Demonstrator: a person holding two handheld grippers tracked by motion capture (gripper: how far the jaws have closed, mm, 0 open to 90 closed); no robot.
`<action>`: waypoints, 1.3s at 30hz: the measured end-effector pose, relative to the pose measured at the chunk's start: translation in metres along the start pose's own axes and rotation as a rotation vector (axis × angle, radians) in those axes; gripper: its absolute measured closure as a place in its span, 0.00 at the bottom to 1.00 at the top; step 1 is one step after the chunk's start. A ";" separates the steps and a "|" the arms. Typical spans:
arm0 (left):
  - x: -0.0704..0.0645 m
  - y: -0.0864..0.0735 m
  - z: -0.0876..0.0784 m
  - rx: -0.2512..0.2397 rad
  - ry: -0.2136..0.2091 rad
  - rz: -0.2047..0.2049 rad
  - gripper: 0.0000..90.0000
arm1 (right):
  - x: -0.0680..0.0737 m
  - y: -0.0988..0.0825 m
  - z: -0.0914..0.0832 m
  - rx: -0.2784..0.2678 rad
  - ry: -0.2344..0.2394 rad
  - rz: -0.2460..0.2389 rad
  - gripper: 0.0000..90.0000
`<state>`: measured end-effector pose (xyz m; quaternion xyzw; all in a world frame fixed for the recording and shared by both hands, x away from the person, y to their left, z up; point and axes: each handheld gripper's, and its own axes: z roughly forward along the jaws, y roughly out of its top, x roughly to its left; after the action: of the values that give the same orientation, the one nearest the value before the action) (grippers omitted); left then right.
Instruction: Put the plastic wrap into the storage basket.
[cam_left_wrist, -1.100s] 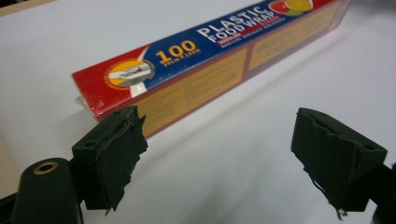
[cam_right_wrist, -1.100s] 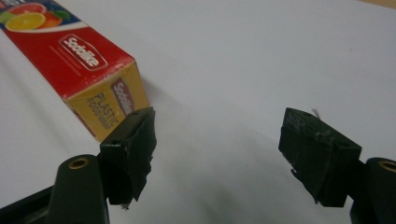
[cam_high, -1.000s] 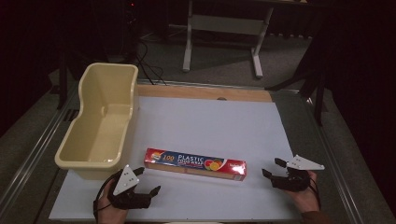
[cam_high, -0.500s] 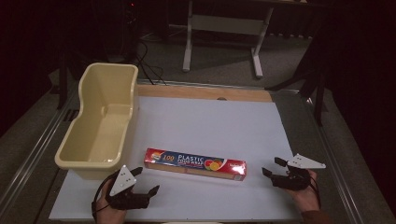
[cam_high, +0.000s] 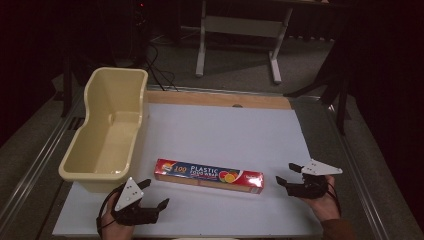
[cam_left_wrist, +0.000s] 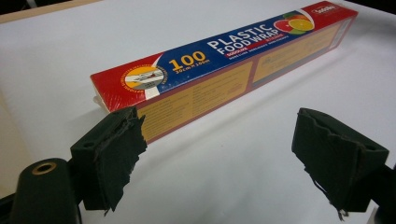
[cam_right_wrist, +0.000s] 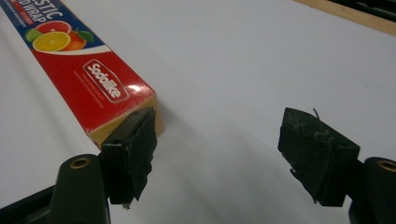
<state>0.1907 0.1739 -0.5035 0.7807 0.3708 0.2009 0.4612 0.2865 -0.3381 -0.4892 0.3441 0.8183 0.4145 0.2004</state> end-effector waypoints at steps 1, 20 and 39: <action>0.000 0.000 0.000 0.000 0.000 0.000 0.18 | 0.000 0.000 0.000 0.000 0.000 0.000 0.30; 0.000 0.000 -0.001 -0.001 -0.002 -0.006 0.18 | 0.008 0.030 0.014 -0.011 0.074 -0.082 0.33; -0.001 0.000 -0.002 -0.009 -0.020 -0.001 0.18 | 0.023 0.051 0.037 0.004 0.146 -0.144 0.33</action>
<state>0.1888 0.1740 -0.5023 0.7806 0.3655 0.1944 0.4683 0.3138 -0.2805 -0.4698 0.2537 0.8541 0.4215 0.1687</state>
